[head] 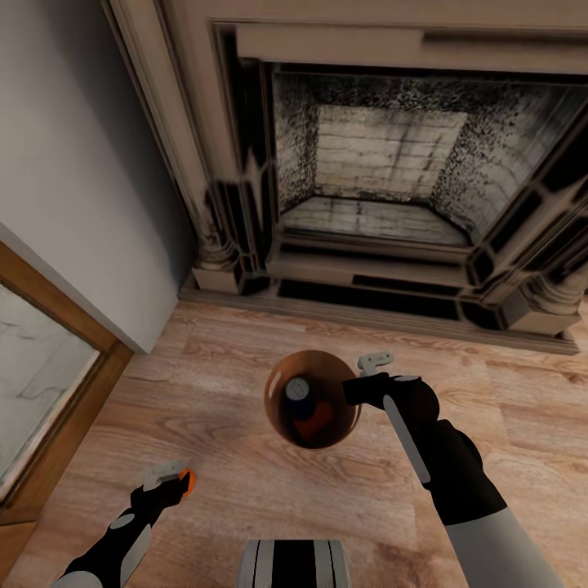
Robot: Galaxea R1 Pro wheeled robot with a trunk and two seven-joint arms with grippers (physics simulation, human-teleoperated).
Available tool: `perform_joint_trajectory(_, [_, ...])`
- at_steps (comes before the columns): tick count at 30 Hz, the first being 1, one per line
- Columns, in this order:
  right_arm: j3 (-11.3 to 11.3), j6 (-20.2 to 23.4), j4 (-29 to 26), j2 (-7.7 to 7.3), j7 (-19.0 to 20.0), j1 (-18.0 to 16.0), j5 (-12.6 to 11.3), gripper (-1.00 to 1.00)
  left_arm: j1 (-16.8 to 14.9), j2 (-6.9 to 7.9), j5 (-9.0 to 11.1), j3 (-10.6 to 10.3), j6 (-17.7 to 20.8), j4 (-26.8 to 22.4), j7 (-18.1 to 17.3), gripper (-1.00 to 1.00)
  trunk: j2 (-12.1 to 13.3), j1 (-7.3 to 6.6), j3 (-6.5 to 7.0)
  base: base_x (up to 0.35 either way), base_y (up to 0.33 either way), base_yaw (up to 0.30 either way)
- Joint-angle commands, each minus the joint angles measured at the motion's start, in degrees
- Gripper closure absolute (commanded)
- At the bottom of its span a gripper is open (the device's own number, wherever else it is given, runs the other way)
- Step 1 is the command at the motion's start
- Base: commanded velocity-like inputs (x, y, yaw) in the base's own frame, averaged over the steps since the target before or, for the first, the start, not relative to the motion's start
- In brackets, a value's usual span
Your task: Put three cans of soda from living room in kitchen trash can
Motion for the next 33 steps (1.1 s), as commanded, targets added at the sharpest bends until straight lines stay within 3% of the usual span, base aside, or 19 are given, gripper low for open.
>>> perform_joint_trajectory(1, [0.02, -0.03, -0.02, 0.01, 0.31, 0.0, -1.28, 1.0, 0.0, 0.0, 0.0, -0.01, 0.0, 0.0, -0.01, -1.0, 0.0, -0.01, -0.06, 0.0, 0.0, 0.0])
perform_joint_trajectory(33, [0.01, -0.04, -0.02, 0.01, 0.31, 0.03, -1.27, 1.0, 0.0, 0.0, 0.0, -0.08, 0.01, 0.0, -0.06, -1.0, -0.81, 0.43, -0.53, 0.0, 0.0, 0.0])
